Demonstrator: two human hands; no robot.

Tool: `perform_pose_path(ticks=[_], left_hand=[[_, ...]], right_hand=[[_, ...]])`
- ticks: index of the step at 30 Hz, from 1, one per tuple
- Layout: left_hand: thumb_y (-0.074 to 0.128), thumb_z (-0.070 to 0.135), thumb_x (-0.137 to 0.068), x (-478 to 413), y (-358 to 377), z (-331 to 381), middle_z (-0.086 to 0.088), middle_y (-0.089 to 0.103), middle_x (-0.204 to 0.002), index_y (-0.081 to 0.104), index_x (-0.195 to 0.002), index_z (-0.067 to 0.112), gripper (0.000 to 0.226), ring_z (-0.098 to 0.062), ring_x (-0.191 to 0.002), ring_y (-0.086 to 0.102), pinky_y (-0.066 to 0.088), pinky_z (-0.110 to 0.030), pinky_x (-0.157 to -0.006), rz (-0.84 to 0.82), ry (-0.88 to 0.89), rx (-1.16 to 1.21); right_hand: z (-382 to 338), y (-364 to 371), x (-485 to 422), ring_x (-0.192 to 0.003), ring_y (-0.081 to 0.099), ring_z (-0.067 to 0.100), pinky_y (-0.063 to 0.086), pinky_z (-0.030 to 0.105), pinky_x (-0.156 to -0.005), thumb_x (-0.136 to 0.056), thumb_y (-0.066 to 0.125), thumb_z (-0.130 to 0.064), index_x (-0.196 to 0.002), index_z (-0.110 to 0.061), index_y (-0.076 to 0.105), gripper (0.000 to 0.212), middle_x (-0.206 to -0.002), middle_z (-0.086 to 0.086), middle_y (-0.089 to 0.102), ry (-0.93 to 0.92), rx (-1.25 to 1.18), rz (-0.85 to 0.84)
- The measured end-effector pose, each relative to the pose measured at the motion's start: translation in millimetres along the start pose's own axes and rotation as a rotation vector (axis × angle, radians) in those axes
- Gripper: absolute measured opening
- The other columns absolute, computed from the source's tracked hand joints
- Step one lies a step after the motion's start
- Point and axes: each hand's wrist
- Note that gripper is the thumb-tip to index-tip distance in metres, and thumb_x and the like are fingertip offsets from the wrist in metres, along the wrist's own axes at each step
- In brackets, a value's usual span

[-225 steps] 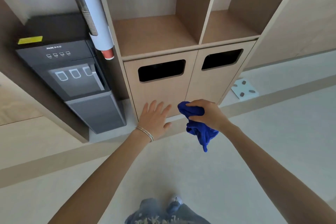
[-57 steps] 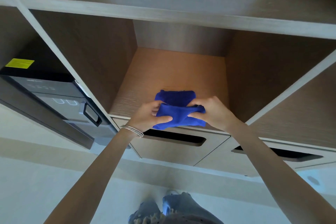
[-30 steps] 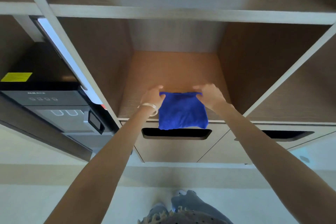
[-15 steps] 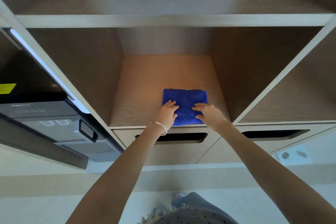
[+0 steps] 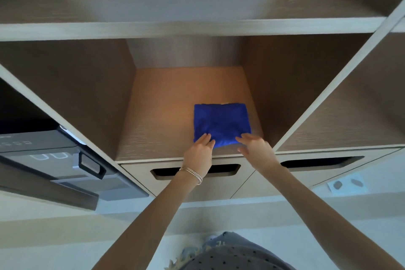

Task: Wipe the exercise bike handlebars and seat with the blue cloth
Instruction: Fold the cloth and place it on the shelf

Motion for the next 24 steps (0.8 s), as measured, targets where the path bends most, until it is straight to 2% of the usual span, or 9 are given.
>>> perform_pose_path(ticks=[4, 8, 12, 18, 21, 24], left_hand=[[0.042, 0.008, -0.093, -13.5, -0.1, -6.4, 0.002, 0.034, -0.151, 0.044, -0.137, 0.017, 0.045, -0.011, -0.14, 0.027, 0.034, -0.027, -0.106, 0.023, -0.041, 0.093], [0.042, 0.014, -0.094, -36.4, 2.8, -8.3, -0.003, 0.03, -0.153, 0.039, -0.14, 0.013, 0.046, -0.014, -0.143, 0.021, 0.03, -0.029, -0.111, 0.002, -0.044, 0.076], [0.039, 0.026, -0.097, -63.1, 5.9, -8.7, -0.005, 0.02, -0.157, 0.029, -0.144, 0.012, 0.05, -0.015, -0.145, 0.012, 0.028, -0.031, -0.112, -0.045, -0.063, 0.03], [0.035, 0.052, -0.094, -102.1, 5.9, -8.7, -0.007, 0.003, -0.159, 0.008, -0.149, 0.014, 0.072, -0.019, -0.146, -0.002, 0.02, -0.034, -0.116, -0.163, -0.087, -0.13], [0.032, 0.055, -0.094, -121.2, 1.0, -10.3, -0.009, 0.0, -0.159, 0.004, -0.149, 0.013, 0.075, -0.022, -0.146, -0.003, 0.009, -0.036, -0.12, -0.193, -0.077, -0.193], [0.03, 0.053, -0.095, -145.0, -2.7, -16.3, -0.009, 0.002, -0.159, 0.005, -0.149, 0.014, 0.072, -0.022, -0.146, -0.002, 0.007, -0.037, -0.119, -0.21, -0.076, -0.206]], right_hand=[[4.8, 7.9, -9.1, -0.135, 0.037, 0.021, 0.04, 0.032, -0.099, -0.096, 0.047, -0.02, -0.138, -0.016, 0.043, 0.042, -0.145, 0.008, 0.041, -0.035, 0.015, 0.009], [3.0, 8.6, -29.2, -0.143, 0.019, 0.023, 0.035, 0.034, -0.106, -0.1, 0.038, -0.022, -0.144, -0.015, 0.031, 0.045, -0.152, 0.01, 0.029, -0.048, 0.135, -0.013], [5.3, 5.5, -54.4, -0.144, 0.012, 0.026, 0.036, 0.037, -0.107, -0.101, 0.033, -0.02, -0.146, -0.015, 0.022, 0.047, -0.155, 0.011, 0.02, 0.014, 0.195, -0.037], [8.3, 2.5, -96.7, -0.144, 0.0, 0.032, 0.033, 0.04, -0.111, -0.098, 0.032, -0.003, -0.149, -0.013, 0.003, 0.06, -0.157, 0.013, 0.002, 0.088, 0.289, -0.085], [8.6, -0.2, -119.2, -0.144, -0.005, 0.032, 0.03, 0.042, -0.112, -0.097, 0.032, 0.0, -0.149, -0.015, 0.0, 0.063, -0.158, 0.012, -0.004, 0.134, 0.275, -0.1], [10.5, -5.9, -142.6, -0.144, -0.004, 0.03, 0.024, 0.042, -0.114, -0.096, 0.034, 0.001, -0.149, -0.016, 0.001, 0.065, -0.158, 0.011, -0.004, 0.146, 0.276, -0.11]])
Point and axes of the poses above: each hand's wrist, its own x-axis away from the middle knuckle, its own y-axis out of the palm, z = x × y
